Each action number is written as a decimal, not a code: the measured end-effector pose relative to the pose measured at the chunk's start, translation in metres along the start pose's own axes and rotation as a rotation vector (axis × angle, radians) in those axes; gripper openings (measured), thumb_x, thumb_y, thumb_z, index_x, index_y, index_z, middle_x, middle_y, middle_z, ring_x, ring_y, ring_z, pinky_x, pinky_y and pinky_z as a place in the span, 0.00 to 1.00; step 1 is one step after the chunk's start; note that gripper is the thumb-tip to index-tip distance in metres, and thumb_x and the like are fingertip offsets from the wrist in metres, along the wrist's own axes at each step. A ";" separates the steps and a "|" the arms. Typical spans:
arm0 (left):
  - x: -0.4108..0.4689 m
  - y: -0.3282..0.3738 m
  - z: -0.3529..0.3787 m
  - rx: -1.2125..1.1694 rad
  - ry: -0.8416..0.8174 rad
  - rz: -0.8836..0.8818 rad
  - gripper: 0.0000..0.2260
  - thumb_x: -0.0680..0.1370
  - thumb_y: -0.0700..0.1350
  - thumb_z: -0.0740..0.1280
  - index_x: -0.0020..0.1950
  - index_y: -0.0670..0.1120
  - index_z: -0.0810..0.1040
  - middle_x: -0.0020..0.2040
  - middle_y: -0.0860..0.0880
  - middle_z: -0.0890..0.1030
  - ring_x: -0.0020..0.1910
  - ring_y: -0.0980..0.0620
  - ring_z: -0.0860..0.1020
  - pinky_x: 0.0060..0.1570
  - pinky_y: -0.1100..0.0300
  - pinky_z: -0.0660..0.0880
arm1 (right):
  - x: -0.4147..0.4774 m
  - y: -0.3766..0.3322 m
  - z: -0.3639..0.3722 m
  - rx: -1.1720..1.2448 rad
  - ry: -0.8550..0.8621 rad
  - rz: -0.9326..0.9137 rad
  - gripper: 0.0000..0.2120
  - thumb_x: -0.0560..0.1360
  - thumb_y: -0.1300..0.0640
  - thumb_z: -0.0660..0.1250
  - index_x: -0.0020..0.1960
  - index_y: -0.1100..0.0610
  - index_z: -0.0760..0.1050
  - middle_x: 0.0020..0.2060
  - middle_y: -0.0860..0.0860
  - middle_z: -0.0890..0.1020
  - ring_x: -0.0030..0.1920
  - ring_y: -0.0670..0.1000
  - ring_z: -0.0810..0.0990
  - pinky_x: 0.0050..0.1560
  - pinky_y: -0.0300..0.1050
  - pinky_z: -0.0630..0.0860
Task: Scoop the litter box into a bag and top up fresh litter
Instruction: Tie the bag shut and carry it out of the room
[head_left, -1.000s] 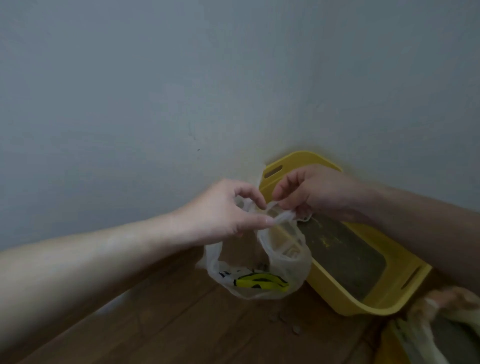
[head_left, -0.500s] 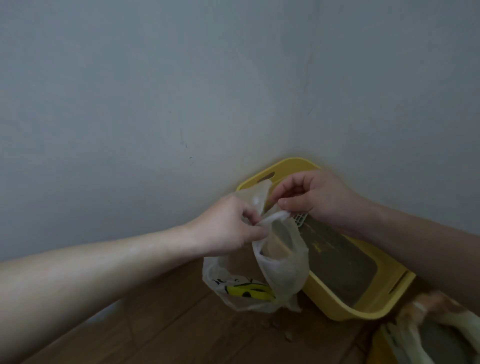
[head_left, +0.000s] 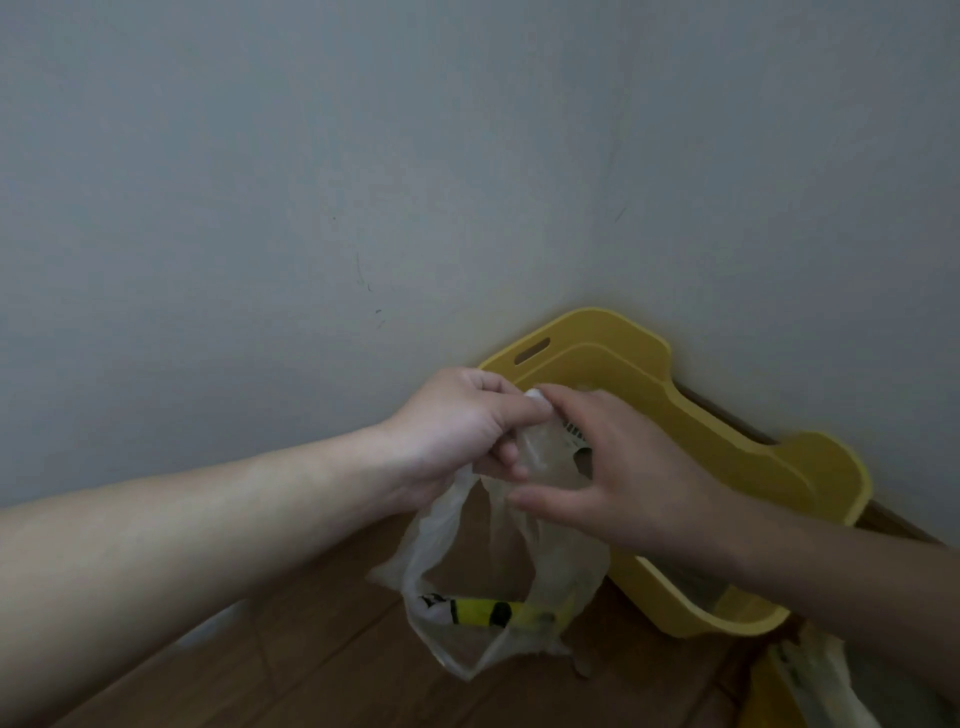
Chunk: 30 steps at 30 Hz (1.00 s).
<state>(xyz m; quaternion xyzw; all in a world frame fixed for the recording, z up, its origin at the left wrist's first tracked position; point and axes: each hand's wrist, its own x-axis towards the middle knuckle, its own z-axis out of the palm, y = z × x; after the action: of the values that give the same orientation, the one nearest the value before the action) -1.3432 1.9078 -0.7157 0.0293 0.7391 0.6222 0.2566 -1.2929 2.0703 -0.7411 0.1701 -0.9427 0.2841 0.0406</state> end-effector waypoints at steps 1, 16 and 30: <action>0.000 0.002 0.001 -0.039 0.005 -0.008 0.08 0.76 0.41 0.72 0.38 0.43 0.77 0.25 0.45 0.73 0.23 0.50 0.73 0.26 0.61 0.74 | -0.001 0.001 0.007 0.012 0.048 -0.023 0.28 0.69 0.34 0.68 0.66 0.42 0.68 0.49 0.33 0.73 0.52 0.40 0.71 0.49 0.35 0.71; -0.003 0.006 -0.021 -0.134 -0.257 0.265 0.26 0.64 0.29 0.72 0.61 0.40 0.79 0.58 0.39 0.82 0.55 0.46 0.81 0.53 0.60 0.78 | 0.012 0.018 0.007 0.484 0.320 0.059 0.05 0.75 0.53 0.71 0.41 0.49 0.80 0.32 0.44 0.80 0.32 0.41 0.74 0.30 0.33 0.67; -0.004 0.003 -0.016 0.114 0.122 0.474 0.05 0.72 0.38 0.75 0.39 0.45 0.81 0.33 0.49 0.81 0.33 0.56 0.77 0.33 0.67 0.73 | 0.018 0.016 -0.003 0.569 0.166 -0.083 0.04 0.77 0.57 0.68 0.44 0.56 0.78 0.36 0.46 0.77 0.37 0.49 0.74 0.36 0.42 0.70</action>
<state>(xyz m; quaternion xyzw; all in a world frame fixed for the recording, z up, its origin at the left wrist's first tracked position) -1.3470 1.8930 -0.7096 0.1787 0.7595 0.6229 0.0561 -1.3156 2.0792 -0.7442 0.1890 -0.8110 0.5479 0.0797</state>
